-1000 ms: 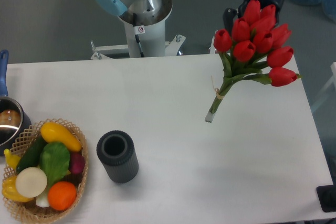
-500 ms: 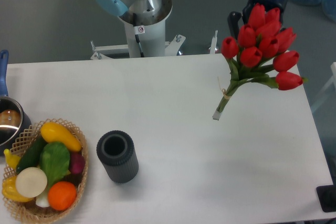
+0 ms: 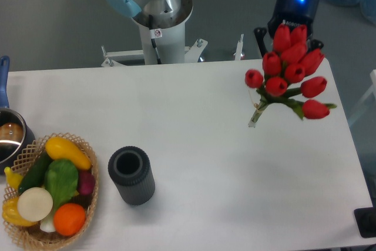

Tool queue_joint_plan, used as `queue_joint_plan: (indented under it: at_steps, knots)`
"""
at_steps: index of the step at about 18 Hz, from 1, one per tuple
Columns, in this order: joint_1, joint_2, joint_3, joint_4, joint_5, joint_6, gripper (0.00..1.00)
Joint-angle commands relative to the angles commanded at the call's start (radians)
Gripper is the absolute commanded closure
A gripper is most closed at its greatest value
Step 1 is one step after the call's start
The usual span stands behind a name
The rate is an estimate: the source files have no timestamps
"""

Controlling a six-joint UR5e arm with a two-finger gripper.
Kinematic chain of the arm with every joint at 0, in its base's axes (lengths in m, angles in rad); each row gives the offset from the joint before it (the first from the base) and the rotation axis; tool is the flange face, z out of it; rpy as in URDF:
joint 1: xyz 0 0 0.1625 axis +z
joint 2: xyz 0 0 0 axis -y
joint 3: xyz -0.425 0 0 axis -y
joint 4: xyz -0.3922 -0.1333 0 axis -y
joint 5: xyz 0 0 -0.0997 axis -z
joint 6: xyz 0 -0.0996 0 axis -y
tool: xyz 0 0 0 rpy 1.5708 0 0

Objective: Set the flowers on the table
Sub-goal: 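Hold the red tulip bouquet and lift it upward with the gripper, then carry the tulip bouquet toward the black container, lowering it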

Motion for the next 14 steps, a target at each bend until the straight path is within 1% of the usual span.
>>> queue_joint_plan:
  at_steps: [1,3,6,8,10,12,13,14]
  knots:
    - [-0.009,-0.005,0.002,-0.005,0.029,0.0,0.75]
    - [-0.015,-0.005,-0.001,-0.014,0.13,0.0,0.75]
    - [-0.037,-0.005,-0.003,-0.038,0.232,0.0,0.75]
    - [-0.049,-0.006,0.0,-0.081,0.301,0.003,0.75]
    - [-0.066,-0.009,-0.001,-0.135,0.33,0.017,0.75]
    - [-0.069,-0.014,-0.003,-0.182,0.385,0.02,0.75]
    - [-0.078,-0.021,-0.003,-0.199,0.401,0.02,0.75]
    - [-0.084,-0.028,-0.003,-0.204,0.405,0.02,0.75]
